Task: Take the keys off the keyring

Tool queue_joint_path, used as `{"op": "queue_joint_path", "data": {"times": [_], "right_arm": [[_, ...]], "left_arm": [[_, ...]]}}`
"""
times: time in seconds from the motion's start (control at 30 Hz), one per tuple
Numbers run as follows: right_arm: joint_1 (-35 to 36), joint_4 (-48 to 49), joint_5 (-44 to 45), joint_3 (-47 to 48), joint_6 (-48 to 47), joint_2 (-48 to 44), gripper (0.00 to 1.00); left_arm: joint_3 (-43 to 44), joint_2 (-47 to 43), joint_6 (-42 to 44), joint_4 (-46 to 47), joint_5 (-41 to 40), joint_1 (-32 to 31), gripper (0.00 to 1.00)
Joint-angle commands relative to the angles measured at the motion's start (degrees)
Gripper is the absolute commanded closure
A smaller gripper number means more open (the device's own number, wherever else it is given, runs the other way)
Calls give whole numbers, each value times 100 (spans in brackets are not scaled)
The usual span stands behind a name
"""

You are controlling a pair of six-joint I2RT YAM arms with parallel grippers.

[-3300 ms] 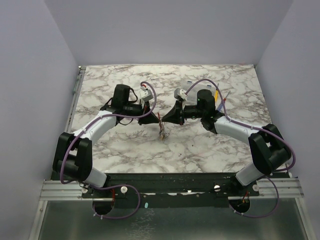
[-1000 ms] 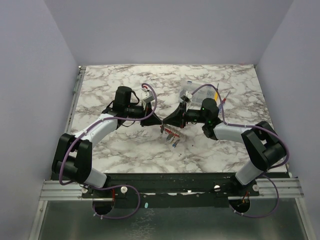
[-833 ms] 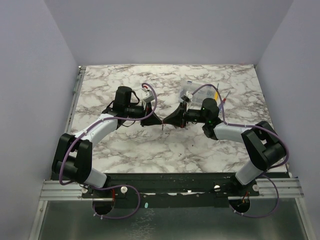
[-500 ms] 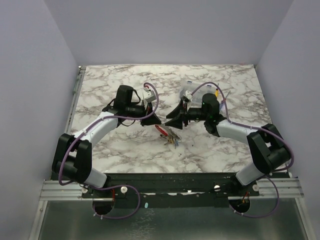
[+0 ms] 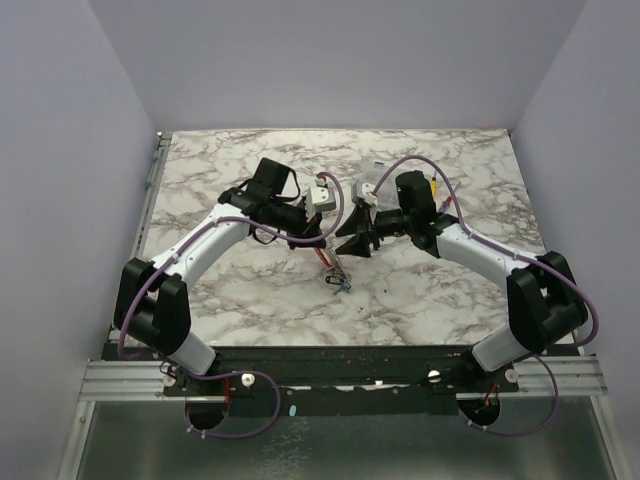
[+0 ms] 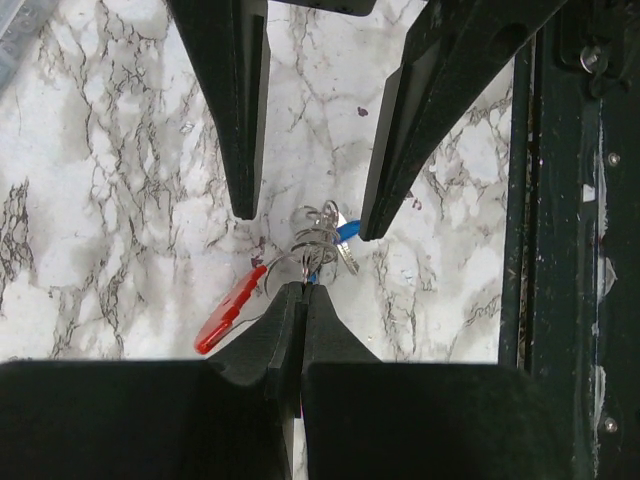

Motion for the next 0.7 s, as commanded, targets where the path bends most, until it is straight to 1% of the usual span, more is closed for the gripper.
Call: {"op": "queue_joint_path", "data": {"times": [0.0, 0.07, 0.13, 0.3, 0.4, 0.5, 0.67], "right_arm": [[-17, -125, -129, 23, -92, -38, 46], [-17, 175, -86, -66, 111, -65, 48], [-17, 252, -159, -78, 156, -62, 50], [-17, -250, -459, 169, -61, 68, 55], [-17, -328, -560, 194, -66, 111, 56], [-17, -473, -564, 247, -122, 161, 57], [-17, -759, -555, 365, -231, 261, 63]], "left_arm": [[371, 83, 431, -462, -117, -91, 100], [421, 96, 437, -472, -124, -180, 100], [447, 105, 456, -491, -142, -273, 100], [561, 178, 630, -589, -153, -347, 100], [605, 212, 656, -600, -165, -383, 100], [620, 231, 689, -607, -185, -395, 100], [676, 279, 700, -614, -197, -431, 100]]}}
